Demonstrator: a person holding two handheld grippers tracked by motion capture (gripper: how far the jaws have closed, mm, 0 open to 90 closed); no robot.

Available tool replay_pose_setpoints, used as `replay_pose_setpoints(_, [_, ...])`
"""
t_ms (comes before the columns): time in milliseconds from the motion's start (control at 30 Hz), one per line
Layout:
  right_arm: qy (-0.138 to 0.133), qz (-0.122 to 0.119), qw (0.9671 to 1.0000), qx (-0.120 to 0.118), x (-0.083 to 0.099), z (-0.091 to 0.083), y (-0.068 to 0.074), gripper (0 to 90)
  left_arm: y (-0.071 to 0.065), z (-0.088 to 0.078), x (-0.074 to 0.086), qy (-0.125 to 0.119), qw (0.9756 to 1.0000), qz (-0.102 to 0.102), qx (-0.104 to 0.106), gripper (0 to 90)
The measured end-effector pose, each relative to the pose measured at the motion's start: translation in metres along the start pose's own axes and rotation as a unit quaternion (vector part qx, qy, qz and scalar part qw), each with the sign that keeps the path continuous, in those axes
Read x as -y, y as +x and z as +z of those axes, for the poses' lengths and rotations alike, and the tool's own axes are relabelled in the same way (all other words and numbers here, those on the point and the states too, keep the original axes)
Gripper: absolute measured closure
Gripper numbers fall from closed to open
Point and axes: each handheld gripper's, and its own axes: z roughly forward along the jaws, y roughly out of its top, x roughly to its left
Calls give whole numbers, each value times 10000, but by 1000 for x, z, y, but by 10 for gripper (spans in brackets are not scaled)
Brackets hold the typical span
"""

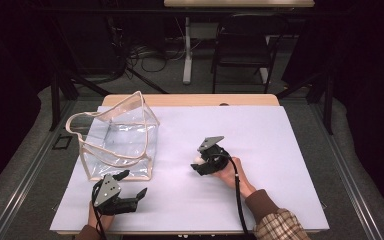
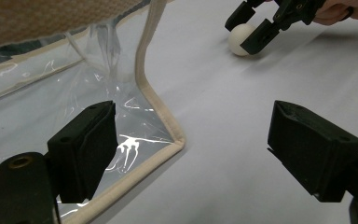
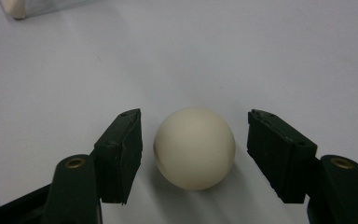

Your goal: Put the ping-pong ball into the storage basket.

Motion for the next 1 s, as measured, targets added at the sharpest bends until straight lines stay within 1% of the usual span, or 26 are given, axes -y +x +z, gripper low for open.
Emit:
replay_pose_setpoints(33, [12,-22,10000,10,0,0,0,376,0,0,0,2,10000,4,3,159])
replay_pose_setpoints(67, [12,-22,10000,10,0,0,0,376,0,0,0,8,10000,4,-4,159])
replay_pose_setpoints(167, [65,-44,9999,106,0,1,0,451,0,0,0,-5,10000,4,-9,159])
replay_pose_setpoints(300, [104,-81,9998,117,1,2,1,475,0,0,0,-8,10000,4,4,159])
replay_pose_setpoints(333, [109,-37,9999,114,0,2,1,483,0,0,0,-6,10000,6,4,159])
replay_pose_setpoints(400, [125,-71,9998,127,0,2,2,503,0,0,0,-7,10000,6,8,159])
replay_pose_setpoints(633, [101,-88,9998,127,0,0,3,506,0,-1,0,-13,10000,-7,31,159])
replay_pose_setpoints(667, [80,-129,9998,129,-1,-1,3,506,0,0,0,-17,10000,-13,37,159])
replay_pose_setpoints(700, [64,-131,9998,136,-1,-2,3,506,0,0,0,-10,10000,8,45,159])
replay_pose_setpoints(733, [67,-184,9997,161,-2,-4,4,506,0,0,0,-6,10000,25,43,159])
replay_pose_setpoints(833, [25,-193,9996,188,-3,-7,5,506,0,-1,0,-16,10000,15,39,159])
replay_pose_setpoints(867, [4,-229,9995,214,-4,-9,5,506,0,-1,0,-16,10000,14,37,159])
replay_pose_setpoints(1000, [-15,-230,9995,234,-5,-12,6,507,0,-1,0,-17,10000,23,31,159])
